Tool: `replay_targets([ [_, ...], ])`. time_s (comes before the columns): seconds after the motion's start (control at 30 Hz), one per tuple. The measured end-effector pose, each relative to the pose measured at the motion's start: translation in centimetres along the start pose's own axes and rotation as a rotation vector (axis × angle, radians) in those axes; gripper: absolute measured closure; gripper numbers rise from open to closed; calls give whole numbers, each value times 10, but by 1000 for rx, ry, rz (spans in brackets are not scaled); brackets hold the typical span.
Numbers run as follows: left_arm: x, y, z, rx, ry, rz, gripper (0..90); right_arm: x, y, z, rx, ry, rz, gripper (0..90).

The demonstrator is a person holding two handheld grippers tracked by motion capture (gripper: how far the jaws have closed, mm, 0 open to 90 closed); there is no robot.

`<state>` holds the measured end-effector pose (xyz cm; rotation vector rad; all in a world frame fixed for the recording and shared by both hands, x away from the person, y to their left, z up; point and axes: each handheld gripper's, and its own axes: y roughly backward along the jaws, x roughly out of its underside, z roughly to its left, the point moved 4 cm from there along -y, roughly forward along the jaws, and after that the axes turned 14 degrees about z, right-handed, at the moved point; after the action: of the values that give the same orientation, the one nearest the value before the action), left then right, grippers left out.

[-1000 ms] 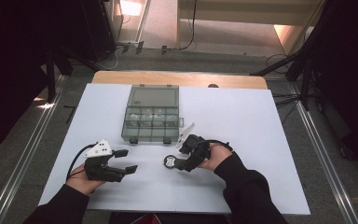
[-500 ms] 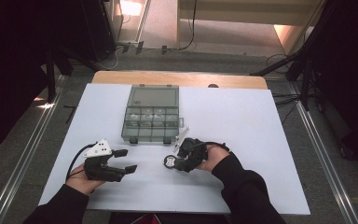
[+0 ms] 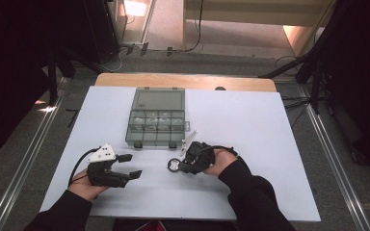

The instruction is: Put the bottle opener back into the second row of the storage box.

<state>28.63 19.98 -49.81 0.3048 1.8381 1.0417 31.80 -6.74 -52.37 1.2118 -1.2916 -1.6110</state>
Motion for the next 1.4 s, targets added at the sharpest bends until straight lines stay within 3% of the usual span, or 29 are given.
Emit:
replay_targets([
  [0.23, 0, 0, 0, 0, 2, -2, 268, 0, 1, -3, -30, -34, -9, 665],
  [0.53, 0, 0, 1, 5, 1, -1, 268, 2, 6, -7, -86, -65, -70, 665],
  [0.57, 0, 0, 1, 6, 1, -1, 268, 3, 8, -9, -71, -73, -84, 666],
  [0.63, 0, 0, 1, 3, 3, -1, 268, 4, 11, -9, -107, -80, -101, 666],
  [1.03, 0, 0, 1, 4, 8, -3, 268, 9, 24, -12, -133, -110, -178, 665],
  [1.4, 0, 0, 0, 4, 6, -8, 268, 8, 31, -13, -124, -116, -196, 665],
])
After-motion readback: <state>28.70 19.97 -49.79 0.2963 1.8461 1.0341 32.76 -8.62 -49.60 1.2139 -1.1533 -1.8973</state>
